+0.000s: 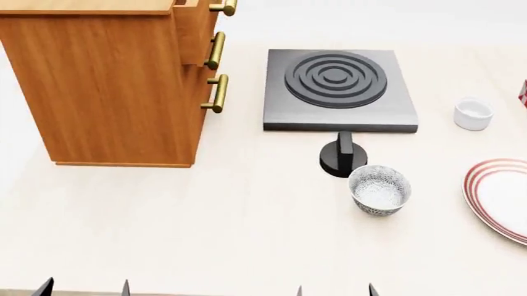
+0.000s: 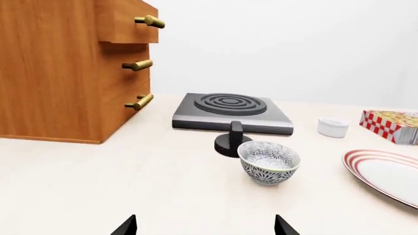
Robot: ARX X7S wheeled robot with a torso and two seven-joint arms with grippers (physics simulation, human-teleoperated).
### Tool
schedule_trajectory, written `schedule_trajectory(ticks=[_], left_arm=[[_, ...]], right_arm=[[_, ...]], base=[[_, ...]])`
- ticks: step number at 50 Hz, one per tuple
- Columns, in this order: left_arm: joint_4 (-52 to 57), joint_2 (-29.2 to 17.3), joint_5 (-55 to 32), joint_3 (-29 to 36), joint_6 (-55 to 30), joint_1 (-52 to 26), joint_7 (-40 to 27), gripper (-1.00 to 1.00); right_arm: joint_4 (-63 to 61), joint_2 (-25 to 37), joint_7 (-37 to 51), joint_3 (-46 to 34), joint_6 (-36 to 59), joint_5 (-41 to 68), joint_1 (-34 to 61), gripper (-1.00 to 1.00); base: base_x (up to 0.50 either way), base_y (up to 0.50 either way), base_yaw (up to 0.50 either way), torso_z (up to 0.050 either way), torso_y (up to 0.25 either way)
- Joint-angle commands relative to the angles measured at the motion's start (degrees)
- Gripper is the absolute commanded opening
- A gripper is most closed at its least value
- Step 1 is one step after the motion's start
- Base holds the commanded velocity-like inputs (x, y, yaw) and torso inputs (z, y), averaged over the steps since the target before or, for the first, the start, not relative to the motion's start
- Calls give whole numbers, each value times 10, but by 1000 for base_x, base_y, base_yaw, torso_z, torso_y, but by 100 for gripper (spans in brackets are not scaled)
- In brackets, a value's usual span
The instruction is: Pick the akita bowl on the wooden cabinet and place it on the plate.
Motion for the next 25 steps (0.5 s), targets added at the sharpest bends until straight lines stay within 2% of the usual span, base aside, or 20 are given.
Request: schedule_trajectory(ticks=[1, 9, 17, 19, 25], left_arm=[[-1, -3, -1, 7, 0, -2, -5, 100], [3, -3, 2, 5, -12, -3, -22, 100], [26, -4, 16, 6, -74, -5, -49, 100], [61, -11, -1, 2, -55, 7, -35, 100], [141, -26, -14, 1, -93, 13, -28, 100]], right_arm=[[2, 3, 4, -2, 2, 9, 2, 100], [1, 3, 20, -4, 9, 1, 5, 100], [-59, 8, 33, -11, 42, -9, 1, 100], [-83, 13, 33, -20, 56, -19, -1, 100], [-140, 15, 37, -26, 87, -20, 4, 100]], base=[[0, 0, 0, 0, 0], [0, 0, 0, 0, 0], [0, 0, 0, 0, 0], [0, 0, 0, 0, 0], [0, 0, 0, 0, 0]])
